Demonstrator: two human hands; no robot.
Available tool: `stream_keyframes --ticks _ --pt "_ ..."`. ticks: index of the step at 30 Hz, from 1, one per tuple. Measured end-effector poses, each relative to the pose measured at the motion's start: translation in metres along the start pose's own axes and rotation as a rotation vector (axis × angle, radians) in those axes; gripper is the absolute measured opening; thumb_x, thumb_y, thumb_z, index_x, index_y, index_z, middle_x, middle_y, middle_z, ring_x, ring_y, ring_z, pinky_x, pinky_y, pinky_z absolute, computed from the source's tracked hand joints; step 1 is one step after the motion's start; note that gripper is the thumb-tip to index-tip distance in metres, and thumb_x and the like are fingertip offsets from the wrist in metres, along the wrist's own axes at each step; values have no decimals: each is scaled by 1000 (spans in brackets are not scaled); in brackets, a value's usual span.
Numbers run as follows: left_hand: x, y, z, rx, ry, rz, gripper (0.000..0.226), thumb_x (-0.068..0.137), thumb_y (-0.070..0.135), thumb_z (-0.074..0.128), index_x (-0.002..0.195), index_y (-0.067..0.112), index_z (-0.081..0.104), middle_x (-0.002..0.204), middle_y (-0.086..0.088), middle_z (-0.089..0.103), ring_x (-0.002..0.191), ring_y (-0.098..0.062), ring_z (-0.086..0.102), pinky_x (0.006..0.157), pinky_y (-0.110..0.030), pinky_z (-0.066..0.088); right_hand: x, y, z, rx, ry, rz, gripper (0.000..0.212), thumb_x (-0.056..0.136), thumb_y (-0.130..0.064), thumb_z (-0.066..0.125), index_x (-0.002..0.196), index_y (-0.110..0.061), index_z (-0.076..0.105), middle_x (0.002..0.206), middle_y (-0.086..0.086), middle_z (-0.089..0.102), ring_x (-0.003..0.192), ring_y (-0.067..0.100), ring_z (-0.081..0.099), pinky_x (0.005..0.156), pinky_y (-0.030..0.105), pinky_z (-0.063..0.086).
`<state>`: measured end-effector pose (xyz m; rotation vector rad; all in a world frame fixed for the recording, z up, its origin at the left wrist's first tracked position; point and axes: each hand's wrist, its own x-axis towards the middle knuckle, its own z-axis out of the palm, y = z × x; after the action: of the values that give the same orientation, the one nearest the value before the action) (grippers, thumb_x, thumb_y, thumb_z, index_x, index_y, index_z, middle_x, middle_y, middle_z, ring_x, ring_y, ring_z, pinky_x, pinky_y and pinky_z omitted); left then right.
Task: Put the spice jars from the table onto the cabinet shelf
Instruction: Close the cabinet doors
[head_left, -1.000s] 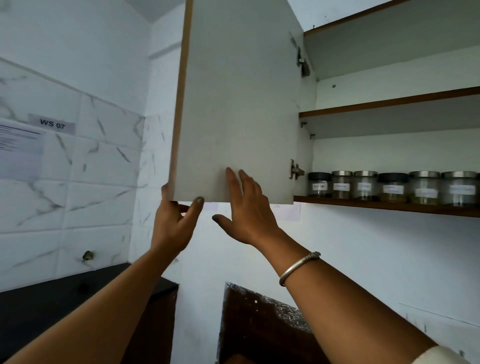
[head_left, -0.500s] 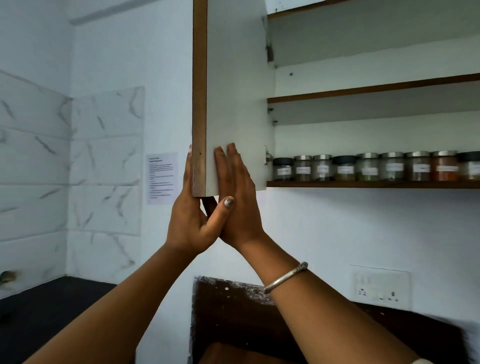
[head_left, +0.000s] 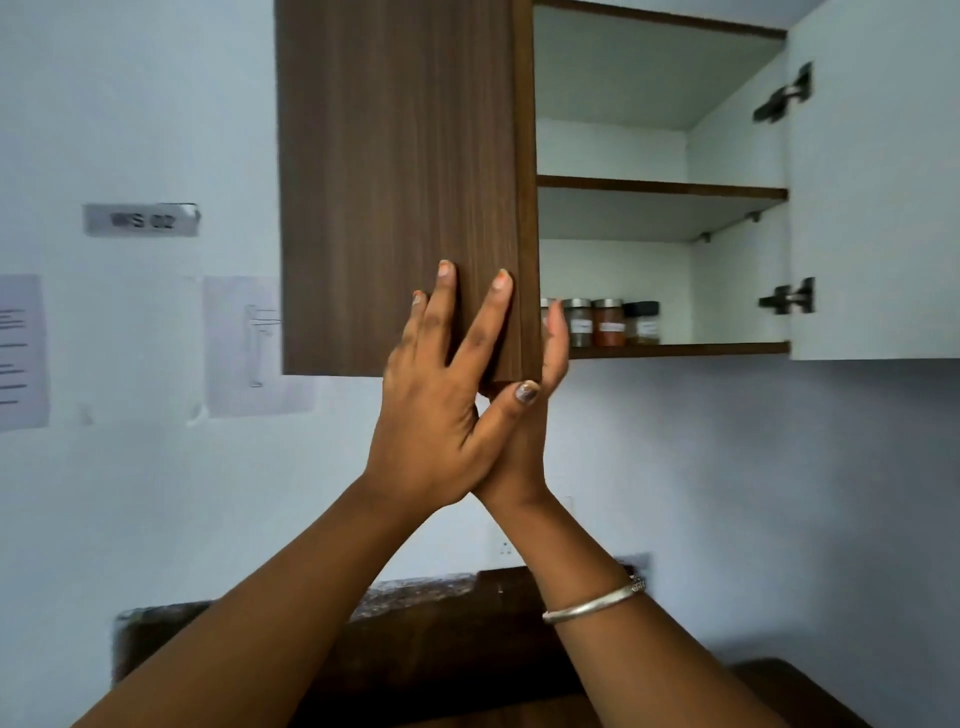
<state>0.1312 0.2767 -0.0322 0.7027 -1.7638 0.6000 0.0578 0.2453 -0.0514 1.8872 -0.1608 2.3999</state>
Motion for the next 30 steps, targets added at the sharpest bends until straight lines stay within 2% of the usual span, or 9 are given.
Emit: stream_keyframes --ticks 4,6,8,10,12,16,19,23,30 --pt "24 11 63 28 -65 -116 61 84 63 24 132 58 -13 158 4 -10 145 -29 -6 113 -53 7 9 39 -54 -291 6 -45 46 101 -23 37 125 -62 35 127 -34 50 121 -2 49 84 14 48" --pt "40 6 95 47 -79 -215 68 82 63 25 135 54 -16 157 1 -15 144 -30 -10 113 -54 4 17 60 -77 -371 -44 -7 40 89 -51 50 125 -61 38 137 -22 46 127 3 46 91 19 48" --pt "52 0 127 125 -112 -269 72 81 64 22 142 46 -12 157 -3 -17 143 -34 -13 112 -56 2 21 89 -99 -373 -78 71 58 74 -70 53 129 -56 39 144 -8 43 129 9 45 98 29 47" --pt "59 -5 158 214 -119 -272 72 81 64 17 144 41 -12 156 -6 -18 143 -37 -13 111 -58 2 28 121 -115 -429 -121 128 62 80 -66 49 137 -42 41 140 -3 50 123 11 52 94 31 50" --pt "63 -14 184 266 -110 -278 71 83 63 14 142 40 -18 155 -8 -21 142 -38 -15 111 -59 1 33 147 -123 -541 -245 127 55 88 -52 50 140 -38 35 134 -2 54 118 10 56 92 31 50" --pt "74 -37 228 303 -125 -310 68 86 64 13 133 43 -32 152 -6 -30 139 -37 -24 110 -59 -5 41 194 -125 -664 -285 263 70 89 -46 44 147 -30 8 146 7 36 132 20 38 103 39 43" --pt "81 -58 257 309 -129 -318 71 89 61 22 132 45 -32 150 -3 -34 138 -34 -29 109 -58 -9 45 229 -128 -841 -264 211 70 92 -30 55 148 -13 16 152 11 26 141 24 23 112 40 33" --pt "87 -80 285 360 -104 -343 69 84 63 15 133 45 -31 149 -1 -36 138 -31 -31 109 -56 -13 48 266 -127 -956 -323 164 69 91 -31 56 146 -5 23 155 13 21 144 29 13 115 38 16" --pt "91 -113 320 489 -88 -351 68 82 63 10 132 43 -31 143 1 -40 135 -29 -34 110 -53 -14 52 315 -126 -1154 -426 56 69 81 -35 66 136 -1 42 149 20 32 140 38 23 109 57 28"
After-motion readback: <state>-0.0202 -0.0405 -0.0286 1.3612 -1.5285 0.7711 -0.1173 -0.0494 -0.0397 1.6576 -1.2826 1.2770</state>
